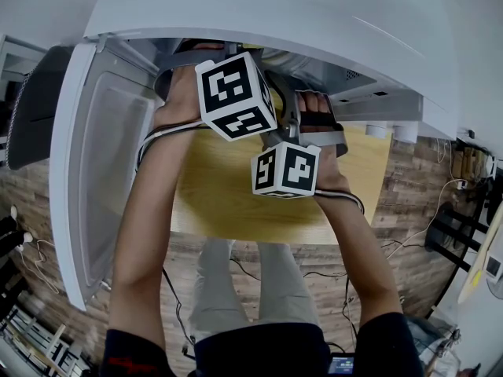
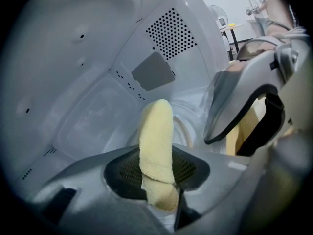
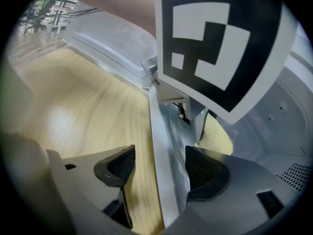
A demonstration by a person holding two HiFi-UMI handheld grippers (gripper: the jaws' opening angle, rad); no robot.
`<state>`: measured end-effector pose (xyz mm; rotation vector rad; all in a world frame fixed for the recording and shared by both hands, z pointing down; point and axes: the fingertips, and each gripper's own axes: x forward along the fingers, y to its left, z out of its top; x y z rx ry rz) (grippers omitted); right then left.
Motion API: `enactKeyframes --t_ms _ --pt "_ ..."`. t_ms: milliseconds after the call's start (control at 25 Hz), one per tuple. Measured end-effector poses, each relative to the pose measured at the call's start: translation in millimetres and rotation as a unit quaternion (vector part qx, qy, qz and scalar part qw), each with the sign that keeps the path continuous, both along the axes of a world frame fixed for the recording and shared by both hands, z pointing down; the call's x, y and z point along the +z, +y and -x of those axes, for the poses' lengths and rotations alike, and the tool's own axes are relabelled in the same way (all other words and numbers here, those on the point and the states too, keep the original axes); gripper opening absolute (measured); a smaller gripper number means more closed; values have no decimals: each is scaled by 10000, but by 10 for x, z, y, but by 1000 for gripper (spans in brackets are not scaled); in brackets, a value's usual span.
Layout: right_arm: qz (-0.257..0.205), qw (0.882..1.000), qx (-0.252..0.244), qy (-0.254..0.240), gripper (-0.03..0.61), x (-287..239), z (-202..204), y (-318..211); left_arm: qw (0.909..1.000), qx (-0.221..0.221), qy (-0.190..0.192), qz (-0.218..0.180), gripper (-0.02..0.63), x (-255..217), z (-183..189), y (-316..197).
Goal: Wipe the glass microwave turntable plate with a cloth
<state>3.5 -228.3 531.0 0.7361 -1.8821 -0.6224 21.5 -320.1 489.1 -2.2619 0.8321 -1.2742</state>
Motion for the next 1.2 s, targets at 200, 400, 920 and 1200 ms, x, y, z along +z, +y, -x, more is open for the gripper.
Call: enactKeyframes --t_ms 200,400,920,1200 --pt "4 10000 1 -10 304 1 10 5 9999 150 6 8 117 -1 -71 28" --pt "0 10000 -34 2 304 3 13 9 9996 234 129 121 117 -1 -146 48" --pt "-9 10000 -55 -47 304 -1 21 12 9958 301 647 580 117 6 -266 101" --pt "10 10000 -68 -31 304 4 16 17 9904 107 1076 858 120 12 -206 140"
